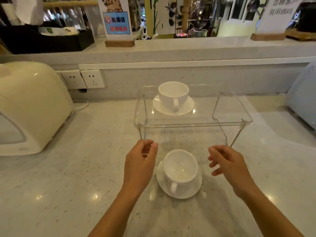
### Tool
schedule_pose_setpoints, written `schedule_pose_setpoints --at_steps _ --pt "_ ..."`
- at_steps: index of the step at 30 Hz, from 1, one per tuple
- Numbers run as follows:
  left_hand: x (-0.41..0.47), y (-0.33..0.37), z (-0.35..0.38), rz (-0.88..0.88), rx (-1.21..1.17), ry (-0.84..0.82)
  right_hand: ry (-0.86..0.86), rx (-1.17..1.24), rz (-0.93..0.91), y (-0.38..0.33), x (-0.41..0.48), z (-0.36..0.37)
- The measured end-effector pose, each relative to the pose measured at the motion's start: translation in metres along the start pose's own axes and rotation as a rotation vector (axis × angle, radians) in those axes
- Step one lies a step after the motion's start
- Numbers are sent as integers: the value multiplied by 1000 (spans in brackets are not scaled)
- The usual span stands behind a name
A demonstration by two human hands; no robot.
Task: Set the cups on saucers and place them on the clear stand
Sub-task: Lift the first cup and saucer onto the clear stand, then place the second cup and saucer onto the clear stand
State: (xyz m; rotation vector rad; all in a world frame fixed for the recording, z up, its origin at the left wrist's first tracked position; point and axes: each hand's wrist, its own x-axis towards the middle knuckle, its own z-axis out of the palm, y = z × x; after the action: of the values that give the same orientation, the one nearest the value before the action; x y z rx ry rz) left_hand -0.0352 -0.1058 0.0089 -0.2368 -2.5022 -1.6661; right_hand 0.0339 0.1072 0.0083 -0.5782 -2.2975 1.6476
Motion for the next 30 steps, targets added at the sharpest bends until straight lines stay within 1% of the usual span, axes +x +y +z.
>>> schedule_pose_setpoints --at_steps 2,5,8,10,12,15,18,21,25,27,30 --pt "-11 -19 8 -140 40 -60 -40 -52 127 17 -11 6" --pt "-15 -37 16 -342 30 -159 -103 -35 273 29 -21 15" --pt "-13 -40 17 -423 -51 -183 -119 5 337 31 -26 23" --pt "-7 -37 15 -455 -109 -210 -128 17 342 29 -28 27" --pt "-2 -31 14 -495 -156 -277 -129 29 339 28 -30 30" --pt "5 -22 13 -568 -131 -366 -131 89 334 27 -31 32" --pt "13 -15 6 -679 -222 -456 -128 148 347 26 -32 34" --pt "16 -13 -1 -727 -280 -550 -104 187 346 24 -34 34" --pt "2 -13 1 -804 -331 -641 -54 137 331 22 -41 24" --pt "-6 -10 5 -817 -389 -674 -37 109 322 21 -43 16" --pt "-12 3 9 -779 -430 -679 -17 98 293 12 -47 -1"
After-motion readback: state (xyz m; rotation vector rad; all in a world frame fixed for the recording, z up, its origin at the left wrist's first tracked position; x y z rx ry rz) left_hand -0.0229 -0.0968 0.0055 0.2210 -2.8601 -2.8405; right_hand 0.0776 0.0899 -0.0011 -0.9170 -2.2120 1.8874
